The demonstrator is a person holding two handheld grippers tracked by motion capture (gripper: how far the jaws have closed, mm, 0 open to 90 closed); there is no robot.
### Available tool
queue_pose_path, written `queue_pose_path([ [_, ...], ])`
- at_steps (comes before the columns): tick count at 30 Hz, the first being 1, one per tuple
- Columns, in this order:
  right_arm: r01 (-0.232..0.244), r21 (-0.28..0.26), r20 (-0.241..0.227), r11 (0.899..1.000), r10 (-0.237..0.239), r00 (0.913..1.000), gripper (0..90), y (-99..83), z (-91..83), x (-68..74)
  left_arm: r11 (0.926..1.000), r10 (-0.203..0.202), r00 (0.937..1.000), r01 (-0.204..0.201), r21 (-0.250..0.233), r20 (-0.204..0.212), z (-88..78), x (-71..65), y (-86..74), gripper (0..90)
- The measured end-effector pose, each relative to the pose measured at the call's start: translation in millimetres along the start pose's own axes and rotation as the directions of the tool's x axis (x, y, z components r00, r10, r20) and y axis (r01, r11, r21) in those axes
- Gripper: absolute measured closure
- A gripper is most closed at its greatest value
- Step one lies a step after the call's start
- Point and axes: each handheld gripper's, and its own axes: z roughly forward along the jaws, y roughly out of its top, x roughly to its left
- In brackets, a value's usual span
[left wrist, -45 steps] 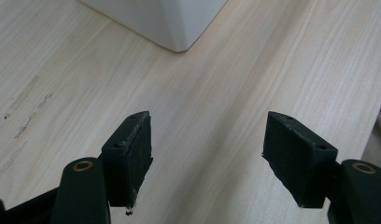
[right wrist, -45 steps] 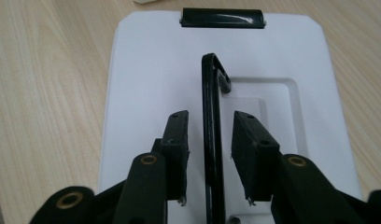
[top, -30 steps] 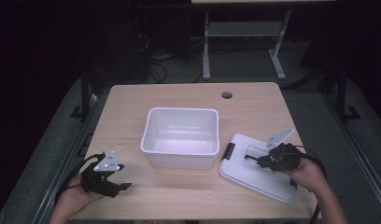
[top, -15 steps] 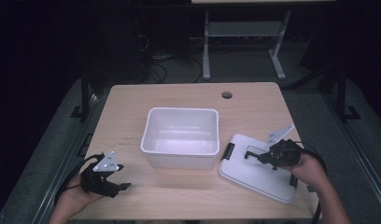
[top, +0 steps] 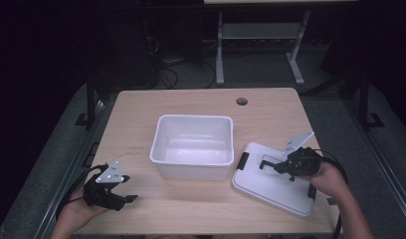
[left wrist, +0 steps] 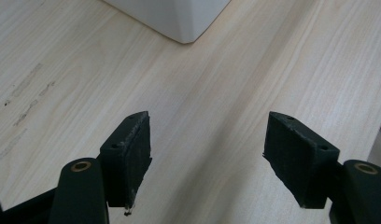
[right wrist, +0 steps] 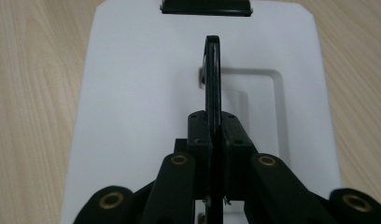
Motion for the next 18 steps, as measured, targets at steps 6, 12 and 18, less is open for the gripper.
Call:
queue_pose_path([
  [6, 0.016, -0.004, 0.004, 1.0, -0.016, 0.9999, 84.1, 6.7, -8.4, 1.8, 1.0, 0.006, 1.0, -0.006, -0.007, 0.0, -0.3, -0.5, 2.2, 31.3],
  [12, 0.029, -0.021, 0.011, 0.999, -0.029, 0.9995, 84.1, 10.4, -23.6, 2.5, 1.0, -0.004, 1.0, 0.004, -0.006, 0.002, -0.2, 0.2, 1.4, 31.2],
  [18, 0.041, -0.03, 0.027, 0.999, -0.04, 0.9989, 84.1, 12.8, -38.1, 4.6, 1.0, -0.002, 1.0, 0.002, -0.008, 0.0, 0.0, 0.5, 2.8, 30.6],
])
